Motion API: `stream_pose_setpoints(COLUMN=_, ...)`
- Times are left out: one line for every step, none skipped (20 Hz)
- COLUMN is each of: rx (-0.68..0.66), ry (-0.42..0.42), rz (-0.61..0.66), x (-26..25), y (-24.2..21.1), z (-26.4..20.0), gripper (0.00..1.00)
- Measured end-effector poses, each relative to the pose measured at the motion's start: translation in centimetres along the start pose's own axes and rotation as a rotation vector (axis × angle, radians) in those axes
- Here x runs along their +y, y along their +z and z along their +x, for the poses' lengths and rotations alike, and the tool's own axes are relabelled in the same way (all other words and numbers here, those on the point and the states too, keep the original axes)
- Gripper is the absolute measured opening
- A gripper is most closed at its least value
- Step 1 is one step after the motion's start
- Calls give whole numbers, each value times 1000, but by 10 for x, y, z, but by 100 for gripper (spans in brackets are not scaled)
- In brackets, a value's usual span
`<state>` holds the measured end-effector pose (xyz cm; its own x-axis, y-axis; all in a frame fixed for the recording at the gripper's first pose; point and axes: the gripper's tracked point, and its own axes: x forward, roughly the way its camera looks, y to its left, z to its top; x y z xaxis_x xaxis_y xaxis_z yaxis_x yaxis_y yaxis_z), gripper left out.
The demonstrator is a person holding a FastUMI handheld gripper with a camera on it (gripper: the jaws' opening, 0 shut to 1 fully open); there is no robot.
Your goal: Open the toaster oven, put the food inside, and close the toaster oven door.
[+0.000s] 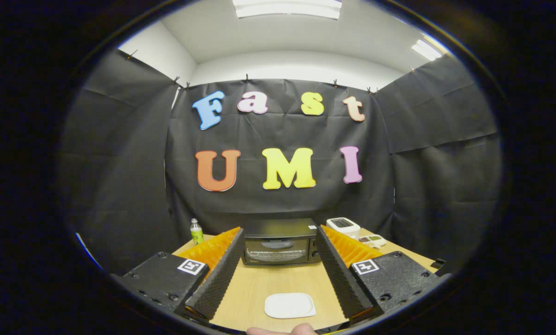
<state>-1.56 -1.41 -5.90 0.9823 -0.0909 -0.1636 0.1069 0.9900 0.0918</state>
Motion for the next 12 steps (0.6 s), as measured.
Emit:
stream_pose_setpoints(rx=2, ry=1, rz=1, x=1, y=0, z=0, gripper=99)
stream_pose_setpoints(rx=-1, ry=-1, rz=3, x=0, y=1, z=0, gripper=99)
stream_pose_setpoints(rx=-3, ry=-2, rz=6, x=0, y=1, z=0, gripper=99)
stream_pose_setpoints(rx=-7, ry=-5, rz=9, x=0, y=2, z=-1, gripper=99)
stream_pose_setpoints(rx=-8, ry=-5, rz=11, x=0, y=2, z=-1, gripper=99)
stream_pose_setpoints(rx=-9, ry=-5, rz=11, x=0, y=2, z=-1, gripper=99)
stream_pose_setpoints(rx=-10, ry=-5, rz=11, x=1, y=3, z=-1, gripper=99)
stream_pose_setpoints(rx=-7, ry=-3, rz=11, x=1, y=2, z=-1, gripper=99)
stream_pose_setpoints(rx=-3, ry=0, rz=13, x=3, y=0, z=-1, gripper=99)
stream_pose_setpoints(rx=2, ry=1, rz=17, x=3, y=-1, z=-1, gripper=99)
stream_pose_setpoints(rx=12, ry=3, rz=21, x=4, y=-4, z=-2, gripper=99)
stream_pose_setpoints(rx=13, ry=5, rz=26, x=6, y=-4, z=-2, gripper=99)
